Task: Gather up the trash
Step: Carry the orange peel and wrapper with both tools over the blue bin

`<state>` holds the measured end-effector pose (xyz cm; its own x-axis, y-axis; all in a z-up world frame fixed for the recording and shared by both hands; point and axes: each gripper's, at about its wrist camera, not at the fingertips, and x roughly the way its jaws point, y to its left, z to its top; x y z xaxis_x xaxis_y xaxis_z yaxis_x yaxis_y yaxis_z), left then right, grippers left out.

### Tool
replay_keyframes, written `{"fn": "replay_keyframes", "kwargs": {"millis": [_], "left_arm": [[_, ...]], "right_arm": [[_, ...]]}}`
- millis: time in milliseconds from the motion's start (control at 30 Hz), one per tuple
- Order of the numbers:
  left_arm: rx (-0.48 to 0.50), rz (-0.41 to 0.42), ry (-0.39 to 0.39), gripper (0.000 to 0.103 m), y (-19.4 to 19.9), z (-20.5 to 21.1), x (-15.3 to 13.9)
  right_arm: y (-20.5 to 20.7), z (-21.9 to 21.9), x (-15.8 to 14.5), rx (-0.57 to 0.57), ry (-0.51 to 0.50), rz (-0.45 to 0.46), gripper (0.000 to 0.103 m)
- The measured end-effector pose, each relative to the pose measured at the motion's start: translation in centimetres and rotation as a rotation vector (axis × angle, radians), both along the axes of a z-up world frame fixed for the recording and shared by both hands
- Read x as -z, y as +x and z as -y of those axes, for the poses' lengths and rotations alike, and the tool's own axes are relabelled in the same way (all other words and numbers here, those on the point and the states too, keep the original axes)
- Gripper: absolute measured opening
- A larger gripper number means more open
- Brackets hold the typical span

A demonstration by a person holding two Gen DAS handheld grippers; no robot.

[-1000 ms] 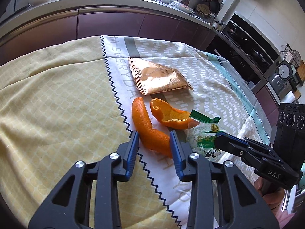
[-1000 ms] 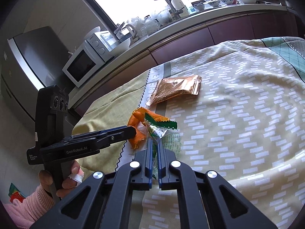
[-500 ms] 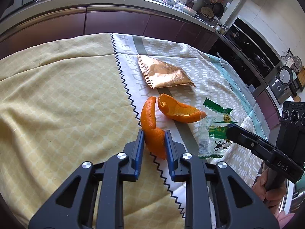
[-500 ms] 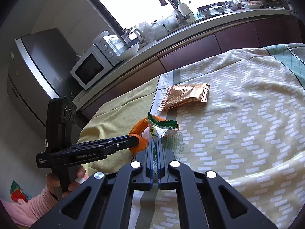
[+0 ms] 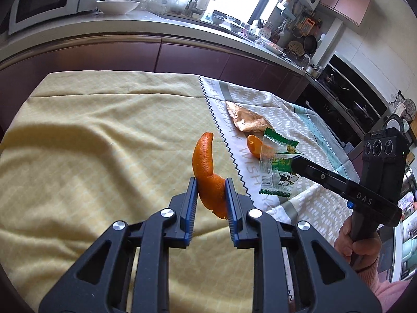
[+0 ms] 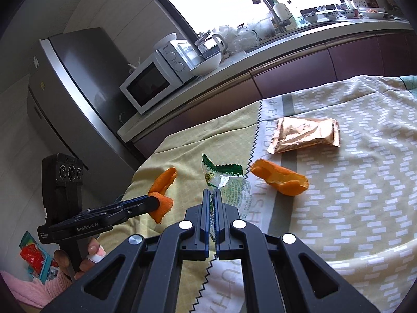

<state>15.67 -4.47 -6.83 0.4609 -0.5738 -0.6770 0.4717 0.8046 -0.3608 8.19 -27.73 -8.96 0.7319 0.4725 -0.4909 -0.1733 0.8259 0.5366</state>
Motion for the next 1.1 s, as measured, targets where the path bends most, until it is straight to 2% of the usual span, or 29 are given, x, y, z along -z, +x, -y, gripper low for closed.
{"fn": "replay_keyframes", "kwargs": {"millis": [700,1100], "left_arm": [[-0.312,0.048,-0.046,0.022,-6.7,-18.9,-1.2],[-0.499,0.072,-0.041,0.022,-8.9,-27.6,-1.6]], "right_arm": [[4.8,-15.5,-1.8,-0.349,0.009,0.012,0.002],[6.7,-23.3,-3.0,-0.507,-0.007,0.023,0.002]]}}
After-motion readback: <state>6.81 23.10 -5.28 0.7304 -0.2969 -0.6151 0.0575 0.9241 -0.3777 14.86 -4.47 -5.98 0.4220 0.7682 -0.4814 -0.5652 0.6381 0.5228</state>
